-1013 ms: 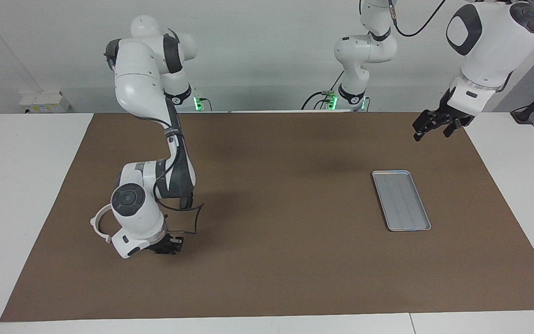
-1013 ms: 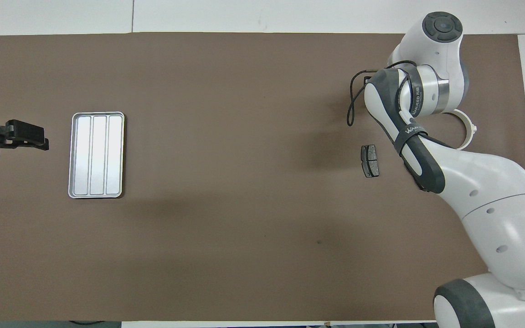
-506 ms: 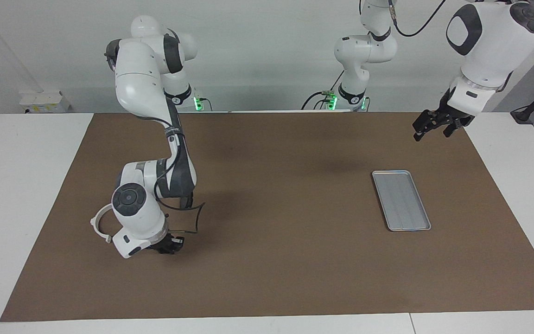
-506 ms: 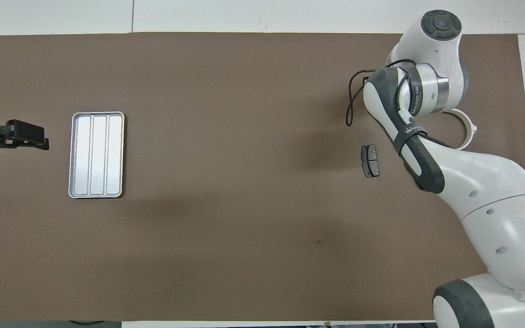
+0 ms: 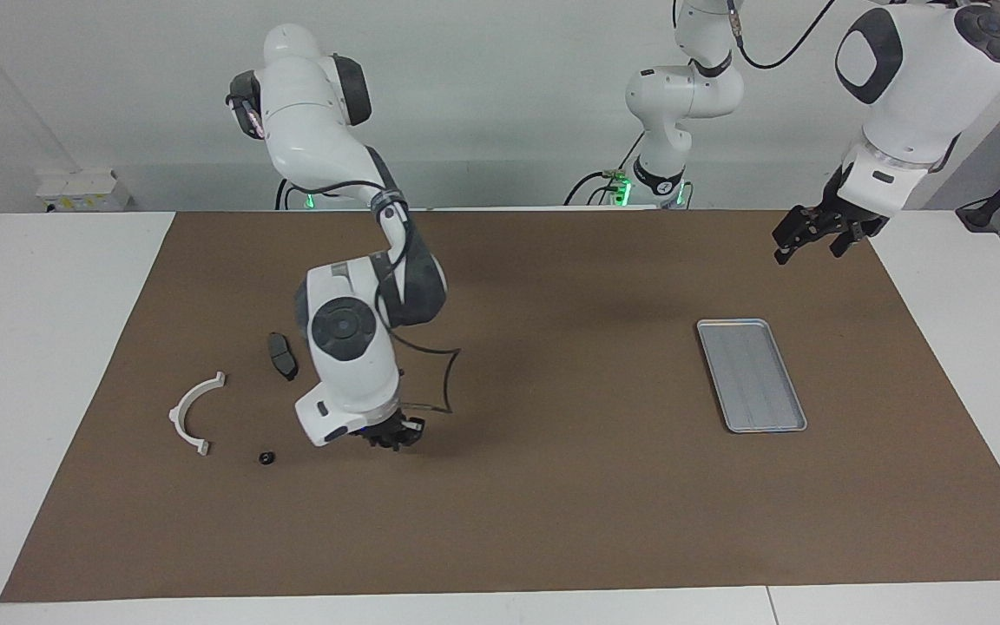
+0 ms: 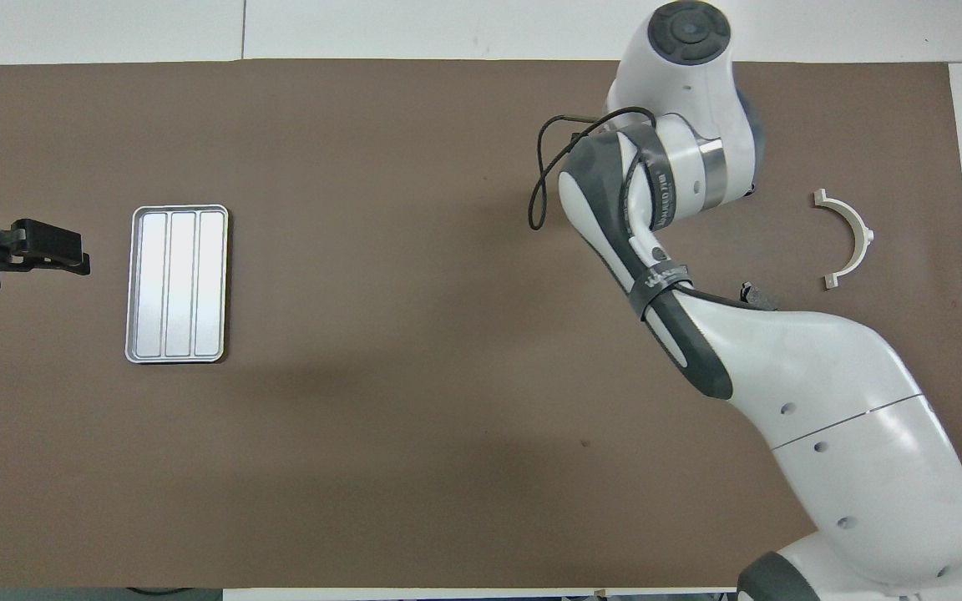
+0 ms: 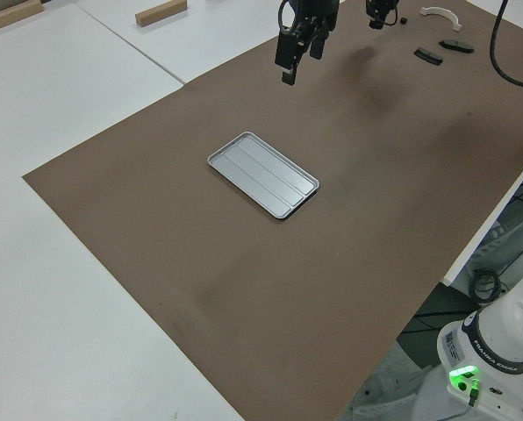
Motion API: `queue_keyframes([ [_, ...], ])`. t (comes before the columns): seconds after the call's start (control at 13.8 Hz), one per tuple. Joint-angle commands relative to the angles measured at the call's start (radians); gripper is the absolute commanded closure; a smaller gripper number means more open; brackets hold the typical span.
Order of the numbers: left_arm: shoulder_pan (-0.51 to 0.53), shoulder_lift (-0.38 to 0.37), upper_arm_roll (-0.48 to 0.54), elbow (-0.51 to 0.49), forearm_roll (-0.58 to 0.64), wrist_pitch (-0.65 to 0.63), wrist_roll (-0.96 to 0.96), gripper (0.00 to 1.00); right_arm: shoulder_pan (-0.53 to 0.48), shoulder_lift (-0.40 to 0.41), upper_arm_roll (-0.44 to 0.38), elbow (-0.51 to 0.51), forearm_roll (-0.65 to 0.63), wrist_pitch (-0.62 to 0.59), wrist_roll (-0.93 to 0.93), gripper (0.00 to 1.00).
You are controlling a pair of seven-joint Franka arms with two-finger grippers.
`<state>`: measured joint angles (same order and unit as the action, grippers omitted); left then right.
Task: Pick bearing gear from pile to tray
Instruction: 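Carry the bearing gear with the right gripper toward the table center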
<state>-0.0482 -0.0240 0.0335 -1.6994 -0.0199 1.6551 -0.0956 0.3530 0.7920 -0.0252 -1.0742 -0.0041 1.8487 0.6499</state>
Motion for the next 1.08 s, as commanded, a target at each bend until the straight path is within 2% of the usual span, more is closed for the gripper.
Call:
queue_keyframes([
  [0.0, -0.001, -0.022, 0.002, -0.013, -0.005, -0.005, 0.007, 0.00, 0.085, -0.008, -0.004, 0.004, 0.019, 0.000, 0.217, 1.00],
  [0.51, -0.001, -0.022, 0.002, -0.013, -0.005, -0.006, 0.007, 0.00, 0.280, 0.022, 0.008, 0.005, 0.023, 0.124, 0.722, 1.00],
  [1.01, -0.001, -0.022, 0.002, -0.013, -0.005, -0.006, 0.007, 0.00, 0.354, 0.107, 0.039, 0.020, 0.021, 0.175, 0.879, 1.00],
])
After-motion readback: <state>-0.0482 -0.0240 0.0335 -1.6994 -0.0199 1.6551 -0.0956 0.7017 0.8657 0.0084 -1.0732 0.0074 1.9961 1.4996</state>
